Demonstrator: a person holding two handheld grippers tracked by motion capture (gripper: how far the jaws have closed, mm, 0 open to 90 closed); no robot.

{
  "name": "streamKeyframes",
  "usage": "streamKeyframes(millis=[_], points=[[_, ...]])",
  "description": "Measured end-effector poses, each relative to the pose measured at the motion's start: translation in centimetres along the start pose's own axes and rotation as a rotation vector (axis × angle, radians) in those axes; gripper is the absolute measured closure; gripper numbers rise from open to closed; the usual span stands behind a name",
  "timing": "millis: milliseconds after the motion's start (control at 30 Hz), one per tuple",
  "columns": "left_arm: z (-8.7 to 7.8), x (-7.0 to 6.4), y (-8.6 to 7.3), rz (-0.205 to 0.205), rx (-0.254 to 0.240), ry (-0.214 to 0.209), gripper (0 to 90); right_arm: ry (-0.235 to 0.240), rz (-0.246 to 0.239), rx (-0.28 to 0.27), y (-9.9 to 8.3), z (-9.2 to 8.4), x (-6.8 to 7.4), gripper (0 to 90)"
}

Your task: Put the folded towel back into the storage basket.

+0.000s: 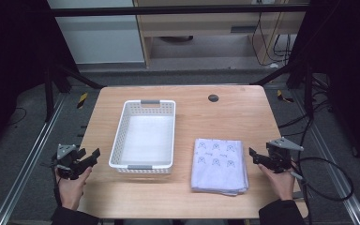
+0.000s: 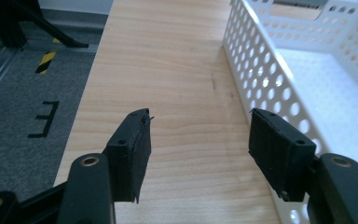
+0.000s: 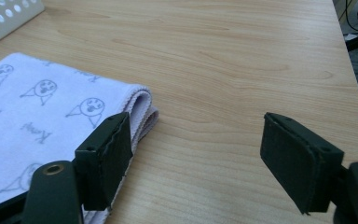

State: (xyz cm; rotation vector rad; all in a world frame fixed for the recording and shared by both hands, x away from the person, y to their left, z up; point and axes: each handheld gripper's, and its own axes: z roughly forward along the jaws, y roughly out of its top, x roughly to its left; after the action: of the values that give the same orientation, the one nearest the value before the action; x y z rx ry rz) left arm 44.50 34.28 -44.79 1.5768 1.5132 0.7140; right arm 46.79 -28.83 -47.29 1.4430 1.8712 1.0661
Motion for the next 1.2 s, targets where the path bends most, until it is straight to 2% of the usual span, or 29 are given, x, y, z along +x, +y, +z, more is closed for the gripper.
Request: streamKeyframes(millis=[100,233,333,367,500,633,733,933,967,1000,1033,1133,1200], points=[[-0.3,-0.3,0.2,-0.002,-0.005,-0.013,38.0,0.012,0.001,-0.012,0.2,-0.4,0.2,22.6],[-1.0,-1.3,0.7,0.017,-0.025,-0.043,37.6,0.02,0.014,-0.031,0.7,-1.0,0.5,20.8],[-1.2,-1.7,1.0,0.02,-0.031,-0.056,36.8,0.013,0.007,-0.028,0.8,-1.1,0.6,20.8],[-1.5,-2.2,1.2,0.026,-0.038,-0.072,36.6,0.006,-0.011,-0.03,1.0,-1.3,0.7,20.8],[-1.9,-3.0,1.5,0.04,-0.048,-0.089,36.3,0.011,-0.017,-0.035,1.3,-1.6,0.9,22.3],[-2.2,-4.2,1.8,0.06,-0.044,-0.12,35.8,0.004,-0.049,-0.045,1.6,-1.9,1.2,24.5],[-2.3,-4.6,1.9,0.065,-0.044,-0.131,35.7,0.005,-0.047,-0.048,1.8,-2.0,1.2,24.5],[-1.9,-6.6,2.1,0.101,-0.031,-0.16,35.7,0.014,-0.031,-0.082,2.7,-2.7,1.2,24.4],[-1.9,-6.6,2.1,0.101,-0.031,-0.16,35.7,0.014,-0.031,-0.082,2.7,-2.7,1.2,24.4],[-1.7,-7.3,2.2,0.114,-0.029,-0.167,35.7,0.024,-0.024,-0.088,3.0,-2.8,1.2,24.3],[-1.7,-7.3,2.2,0.114,-0.029,-0.167,35.7,0.024,-0.024,-0.088,3.0,-2.8,1.2,24.3],[-1.3,-8.4,2.6,0.133,-0.027,-0.179,35.8,0.03,-0.022,-0.087,3.4,-2.8,1.2,24.2],[-1.1,-9.8,3.1,0.141,-0.031,-0.198,35.7,0.041,-0.011,-0.094,3.8,-2.9,1.1,24.2]])
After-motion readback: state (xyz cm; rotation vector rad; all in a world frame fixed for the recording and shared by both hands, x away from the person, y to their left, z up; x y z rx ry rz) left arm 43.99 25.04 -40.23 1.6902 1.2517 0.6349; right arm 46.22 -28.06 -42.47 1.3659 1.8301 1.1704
